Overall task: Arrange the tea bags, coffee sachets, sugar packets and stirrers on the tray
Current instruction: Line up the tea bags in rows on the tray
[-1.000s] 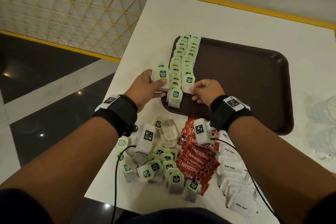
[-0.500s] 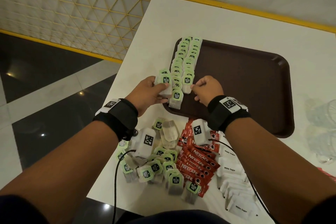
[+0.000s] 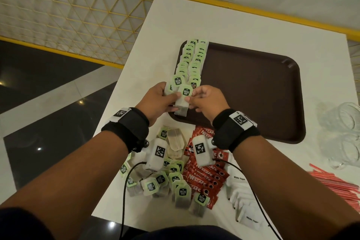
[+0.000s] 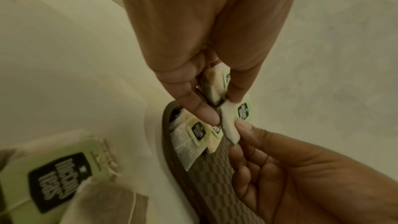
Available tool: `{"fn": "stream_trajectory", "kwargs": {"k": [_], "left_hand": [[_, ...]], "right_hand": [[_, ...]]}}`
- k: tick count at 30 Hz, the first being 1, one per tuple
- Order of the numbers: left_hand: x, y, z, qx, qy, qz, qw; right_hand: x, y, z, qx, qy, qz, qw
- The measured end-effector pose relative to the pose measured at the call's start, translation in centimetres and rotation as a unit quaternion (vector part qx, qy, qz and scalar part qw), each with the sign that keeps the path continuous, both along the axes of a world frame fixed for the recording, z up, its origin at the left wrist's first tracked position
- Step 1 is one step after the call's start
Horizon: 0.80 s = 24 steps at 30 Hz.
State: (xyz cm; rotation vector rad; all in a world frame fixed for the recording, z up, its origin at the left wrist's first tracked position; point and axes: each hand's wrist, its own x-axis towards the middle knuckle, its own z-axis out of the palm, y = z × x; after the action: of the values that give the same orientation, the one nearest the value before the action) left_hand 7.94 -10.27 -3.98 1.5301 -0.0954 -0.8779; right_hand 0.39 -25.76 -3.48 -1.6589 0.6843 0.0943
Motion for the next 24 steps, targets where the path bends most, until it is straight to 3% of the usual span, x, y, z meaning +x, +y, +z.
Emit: {"fn": "stream_trajectory", "kwargs": {"k": [7, 14, 24], "left_hand": [[0.5, 1.2, 0.1, 0.026, -0.007, 0.033, 0.999], [0.3, 2.3, -0.2, 0.050, -0.014, 0.028, 0.998], [0.0, 2.6, -0.1, 0.060, -0.022, 0.021, 0.998]], "right_hand": [[-0.4, -2.2, -1.3, 0.000, 0.043, -0.057, 0.997], [1.2, -3.3, -2.3, -0.099, 0.085, -0.003, 0.991], [1.1, -2.5, -2.4, -0.192, 0.091, -0.011, 0.977]]}}
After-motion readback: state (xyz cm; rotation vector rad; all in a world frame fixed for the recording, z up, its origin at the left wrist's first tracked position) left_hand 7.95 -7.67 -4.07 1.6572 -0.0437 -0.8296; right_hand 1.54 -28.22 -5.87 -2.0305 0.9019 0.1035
